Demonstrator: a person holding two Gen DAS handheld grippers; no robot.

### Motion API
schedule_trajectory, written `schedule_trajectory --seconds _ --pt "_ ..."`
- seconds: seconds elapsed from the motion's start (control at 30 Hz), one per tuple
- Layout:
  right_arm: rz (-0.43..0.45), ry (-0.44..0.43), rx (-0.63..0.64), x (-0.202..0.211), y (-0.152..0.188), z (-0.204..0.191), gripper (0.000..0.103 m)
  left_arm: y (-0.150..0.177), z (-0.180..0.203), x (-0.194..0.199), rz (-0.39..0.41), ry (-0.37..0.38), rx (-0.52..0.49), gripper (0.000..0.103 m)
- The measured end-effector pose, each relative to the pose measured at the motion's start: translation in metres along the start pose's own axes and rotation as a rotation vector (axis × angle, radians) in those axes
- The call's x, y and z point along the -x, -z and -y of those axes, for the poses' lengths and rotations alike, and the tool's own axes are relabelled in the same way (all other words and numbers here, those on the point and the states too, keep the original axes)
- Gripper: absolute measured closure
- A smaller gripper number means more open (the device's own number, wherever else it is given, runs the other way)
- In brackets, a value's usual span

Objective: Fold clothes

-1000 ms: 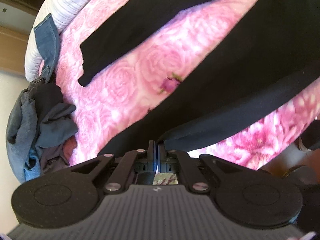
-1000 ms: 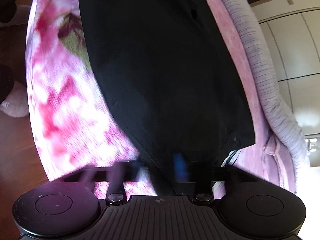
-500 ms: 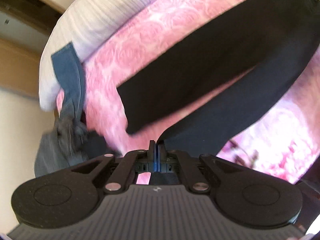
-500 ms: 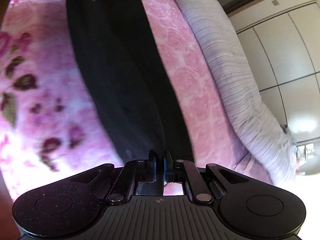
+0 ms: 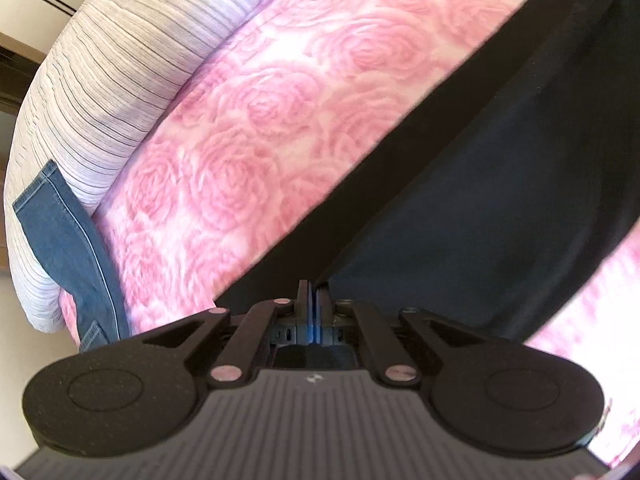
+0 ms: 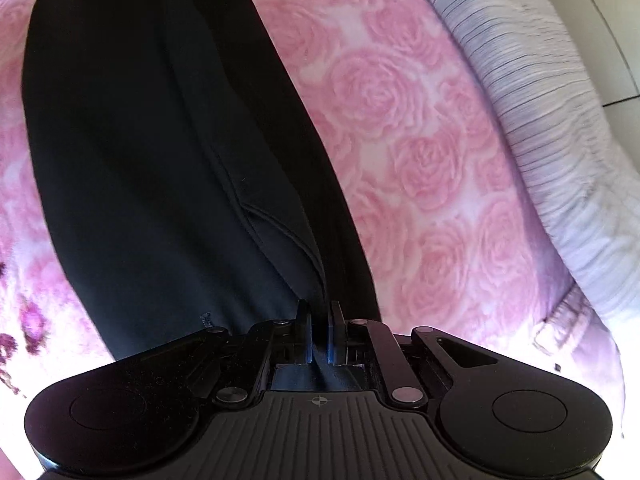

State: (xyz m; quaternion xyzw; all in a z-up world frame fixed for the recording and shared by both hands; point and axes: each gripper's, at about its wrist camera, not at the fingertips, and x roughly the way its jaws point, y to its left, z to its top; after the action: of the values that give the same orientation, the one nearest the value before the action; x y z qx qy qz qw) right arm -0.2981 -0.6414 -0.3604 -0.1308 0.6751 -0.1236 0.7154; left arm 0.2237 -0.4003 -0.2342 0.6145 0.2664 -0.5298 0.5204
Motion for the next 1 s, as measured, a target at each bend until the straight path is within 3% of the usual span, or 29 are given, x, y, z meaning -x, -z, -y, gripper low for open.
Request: schedule_trajectory --seconds 0.17,0.3,0.4,0.43,0.47,0.57,0.67,0.77,0.9,1.0 --pt "0.013 -0.121 -0.155 -0.037 -0.01 0.053 0.098 -0.02 -0.01 -0.043 -0.063 0.028 0.063 0.102" --pt "0.012 -0.193 -0.225 -0.071 -0.012 0.075 0.094 -0.032 -0.006 -0.08 -0.098 0.005 0.117 0.1" --pt "0.015 -0.165 -0.322 -0.093 -0.011 0.084 0.074 -0.04 -0.001 -0.101 -0.127 -0.062 0.126 0.089" --pt "0.017 -0.132 -0.37 -0.097 -0.009 0.087 0.061 -0.042 -0.001 -0.105 -0.134 -0.081 0.133 0.083" --pt "0.022 -0.112 -0.425 -0.098 -0.006 0.091 0.055 -0.044 -0.004 -0.107 -0.142 -0.089 0.151 0.082" --pt "0.05 -0.128 -0.599 -0.091 0.012 0.106 0.054 -0.047 -0.019 -0.105 -0.143 -0.123 0.213 0.077" --pt "0.048 -0.064 -0.686 -0.075 0.022 0.111 0.053 -0.05 -0.043 -0.088 -0.095 -0.181 0.338 0.077" --pt "0.105 -0.047 -0.764 -0.051 0.024 0.105 0.053 -0.052 -0.058 -0.07 -0.058 -0.175 0.412 0.076" --pt "0.205 -0.108 -0.695 -0.026 -0.003 0.069 0.053 -0.044 -0.041 -0.047 -0.041 -0.158 0.292 0.074" --pt "0.247 -0.168 -0.593 -0.019 -0.033 0.034 0.053 -0.022 -0.023 -0.03 -0.06 -0.129 0.229 0.067"
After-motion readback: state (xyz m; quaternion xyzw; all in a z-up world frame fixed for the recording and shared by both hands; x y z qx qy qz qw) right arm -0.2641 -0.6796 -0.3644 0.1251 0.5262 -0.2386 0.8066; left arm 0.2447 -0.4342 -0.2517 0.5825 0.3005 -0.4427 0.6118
